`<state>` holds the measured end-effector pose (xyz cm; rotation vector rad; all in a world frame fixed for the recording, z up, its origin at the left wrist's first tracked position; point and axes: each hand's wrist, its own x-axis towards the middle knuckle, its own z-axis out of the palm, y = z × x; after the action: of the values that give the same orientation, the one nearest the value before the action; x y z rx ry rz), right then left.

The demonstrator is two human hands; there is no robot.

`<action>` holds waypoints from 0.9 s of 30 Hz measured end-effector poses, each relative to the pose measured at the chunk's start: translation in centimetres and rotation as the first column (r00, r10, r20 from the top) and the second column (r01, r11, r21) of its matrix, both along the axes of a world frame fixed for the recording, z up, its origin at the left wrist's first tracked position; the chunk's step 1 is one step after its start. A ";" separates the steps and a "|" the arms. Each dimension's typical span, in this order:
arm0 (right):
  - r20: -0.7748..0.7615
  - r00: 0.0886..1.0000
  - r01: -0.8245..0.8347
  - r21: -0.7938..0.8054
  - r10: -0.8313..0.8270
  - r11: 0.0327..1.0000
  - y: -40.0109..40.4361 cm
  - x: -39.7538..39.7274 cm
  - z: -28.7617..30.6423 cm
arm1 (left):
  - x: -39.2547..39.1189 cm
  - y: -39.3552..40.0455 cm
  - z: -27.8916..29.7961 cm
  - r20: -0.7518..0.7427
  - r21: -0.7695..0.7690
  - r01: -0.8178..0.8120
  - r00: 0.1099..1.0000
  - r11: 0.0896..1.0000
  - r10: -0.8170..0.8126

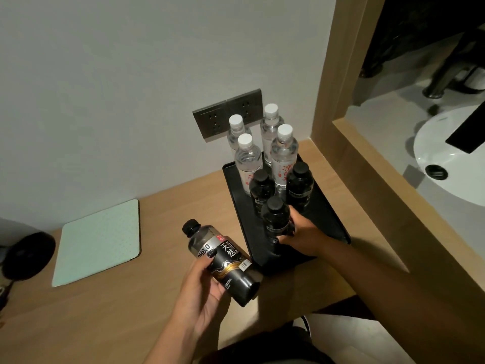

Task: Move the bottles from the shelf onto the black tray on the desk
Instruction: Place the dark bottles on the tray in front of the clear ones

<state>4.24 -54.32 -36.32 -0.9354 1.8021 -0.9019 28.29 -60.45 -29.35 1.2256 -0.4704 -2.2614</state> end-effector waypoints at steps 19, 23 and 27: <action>-0.266 0.948 0.139 -0.140 -0.173 0.980 2.8 6.8 16.6 | -2.2 0.2 3.4 0.500 -0.629 0.672 0.735 0.392 -0.459; -0.409 0.881 0.197 -0.139 -0.238 0.970 4.8 7.3 16.1 | -3.6 1.4 3.3 0.520 -0.691 0.665 0.730 0.283 -0.444; -0.371 0.848 0.323 -0.202 -0.378 0.924 7.3 7.3 15.9 | -4.8 1.8 3.1 0.547 -0.705 0.689 0.679 0.167 -0.489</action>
<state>11.50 -47.01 -20.42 -0.9392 2.3495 -1.1280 23.47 -58.68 -26.25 0.6605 -2.2700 -1.7869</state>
